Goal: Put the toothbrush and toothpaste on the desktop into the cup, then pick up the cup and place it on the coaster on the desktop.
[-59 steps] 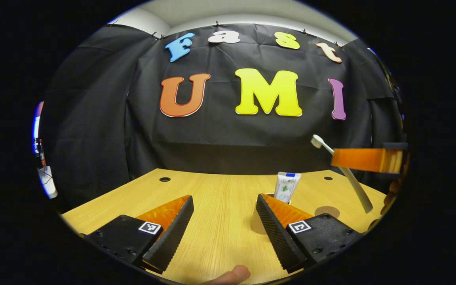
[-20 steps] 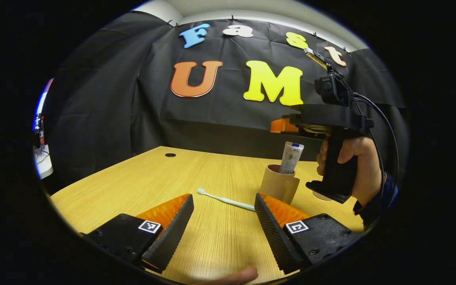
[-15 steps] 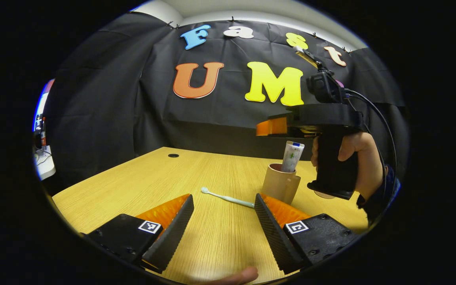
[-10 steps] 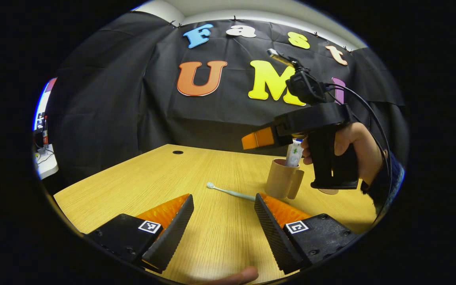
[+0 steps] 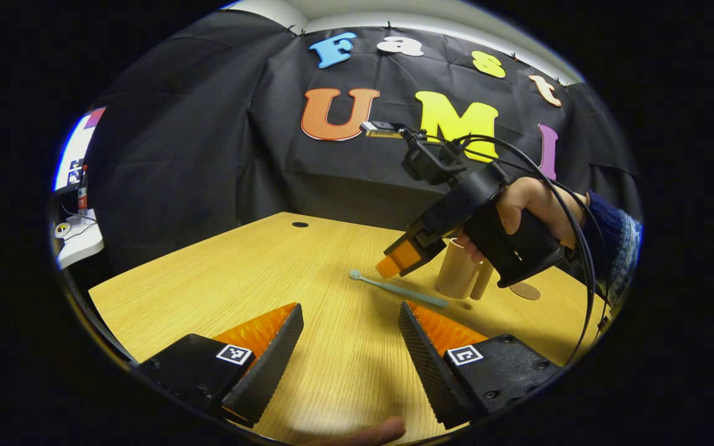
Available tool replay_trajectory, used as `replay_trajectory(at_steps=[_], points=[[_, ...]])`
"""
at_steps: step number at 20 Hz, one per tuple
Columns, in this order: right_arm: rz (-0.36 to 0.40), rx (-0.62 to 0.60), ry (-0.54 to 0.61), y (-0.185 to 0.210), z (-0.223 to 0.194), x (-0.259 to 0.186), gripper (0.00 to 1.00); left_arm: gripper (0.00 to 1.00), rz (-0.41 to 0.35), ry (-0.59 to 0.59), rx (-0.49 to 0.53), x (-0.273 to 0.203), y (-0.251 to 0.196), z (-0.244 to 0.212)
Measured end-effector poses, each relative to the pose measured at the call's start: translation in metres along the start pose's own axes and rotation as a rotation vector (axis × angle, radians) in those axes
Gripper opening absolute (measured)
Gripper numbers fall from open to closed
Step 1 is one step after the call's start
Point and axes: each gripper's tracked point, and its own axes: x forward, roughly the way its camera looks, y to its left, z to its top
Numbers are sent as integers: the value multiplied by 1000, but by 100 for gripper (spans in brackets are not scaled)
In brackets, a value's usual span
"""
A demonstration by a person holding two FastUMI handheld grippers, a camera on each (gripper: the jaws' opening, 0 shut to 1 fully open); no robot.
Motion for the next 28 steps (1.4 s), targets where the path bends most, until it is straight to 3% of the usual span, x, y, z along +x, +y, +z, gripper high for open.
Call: replay_trajectory(at_steps=[4, 8, 10, 11, 14, 16, 20, 23, 24, 27, 28], points=[[20, 25, 99, 13, -16, 14, 82, 98, 5, 7, -10, 3, 4, -3], [25, 93, 139, 17, -20, 20, 82, 98, 3, 22, -24, 4, 3, -8], [41, 132, 148, 20, -19, 23, 69, 99, 0, 24, -30, 4, 4, -10], [48, 145, 152, 21, -21, 23, 70, 99, 0, 29, -32, 5, 4, -11], [67, 191, 169, 23, -24, 25, 55, 98, 4, 36, -40, 7, 5, -13], [97, 228, 180, 25, -21, 24, 57, 99, 2, 38, -46, 7, 4, -15], [131, 263, 183, 33, -23, 27, 29, 99, 0, 33, -44, 6, 4, -14], [136, 253, 183, 34, -26, 26, 29, 99, -6, 34, -43, 6, 3, -13], [132, 241, 186, 34, -27, 23, 21, 99, -10, 35, -44, 6, 3, -14], [124, 240, 204, 37, -30, 17, 20, 99, -15, 43, -44, 6, 4, -16], [120, 227, 206, 36, -30, 15, 10, 98, -16, 42, -43, 6, 3, -16]])
